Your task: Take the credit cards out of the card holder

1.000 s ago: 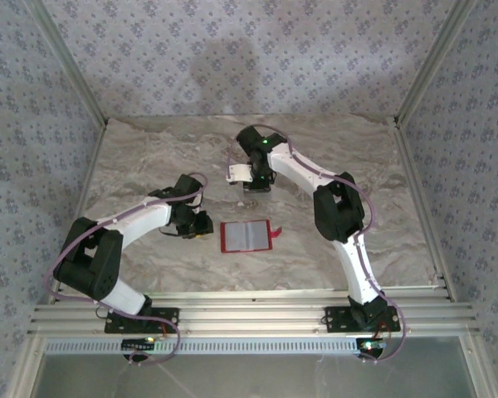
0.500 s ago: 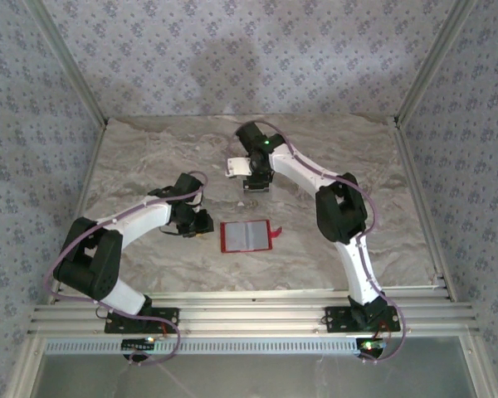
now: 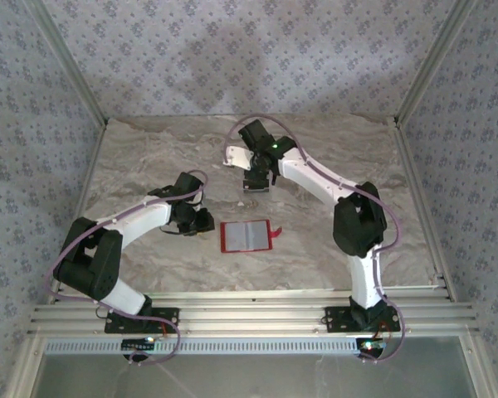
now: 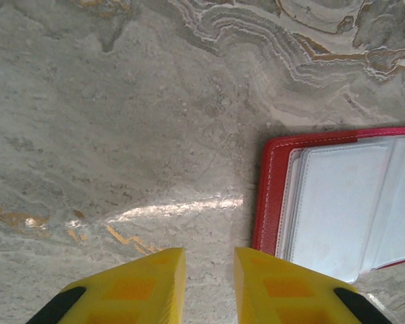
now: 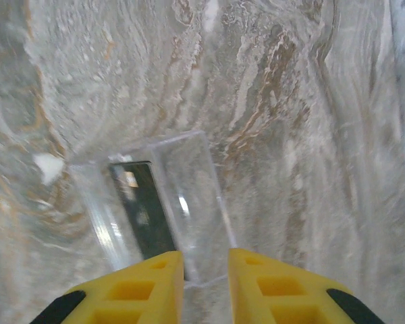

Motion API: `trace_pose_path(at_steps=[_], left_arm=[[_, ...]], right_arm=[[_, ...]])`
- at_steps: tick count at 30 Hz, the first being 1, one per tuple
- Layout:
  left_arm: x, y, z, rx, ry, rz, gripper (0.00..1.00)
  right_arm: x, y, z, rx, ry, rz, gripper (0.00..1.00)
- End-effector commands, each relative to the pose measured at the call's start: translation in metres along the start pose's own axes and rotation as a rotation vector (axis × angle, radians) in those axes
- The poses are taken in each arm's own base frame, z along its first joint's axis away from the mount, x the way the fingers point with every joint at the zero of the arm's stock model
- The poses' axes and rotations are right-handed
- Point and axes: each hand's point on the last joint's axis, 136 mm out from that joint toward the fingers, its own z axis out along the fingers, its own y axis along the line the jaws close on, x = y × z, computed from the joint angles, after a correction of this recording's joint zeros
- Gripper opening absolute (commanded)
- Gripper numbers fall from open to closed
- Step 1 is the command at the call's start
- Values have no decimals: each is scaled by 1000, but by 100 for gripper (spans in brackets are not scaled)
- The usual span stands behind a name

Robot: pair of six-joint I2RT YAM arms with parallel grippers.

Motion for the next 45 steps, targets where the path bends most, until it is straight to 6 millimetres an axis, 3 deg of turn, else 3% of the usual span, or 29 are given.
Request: trace_pose_path(at_steps=[1,7,13,18,34,45], left_arm=[[-11,-13,-12,56,-54,25,26],[-11,-20,-21,108,-93,51,26],[-9,-20,-28,133,-138,59,29],[-9,-16,-35,139,-185,57,30],[-14,8,-60,136,-295,18,34],[-21,3,-65,186,-340,2,35]], right_arm=[[-11,13,-22,-21,-67,293,25],[-12,49,-33,-90,-142,672,25],[-6,86,-30,-233,-107,1045,23],[-11,118,-25,-392,-33,1215,23],[-26,181,4,-534,107,1281,25],[-20,206,19,-564,191,1248,29]])
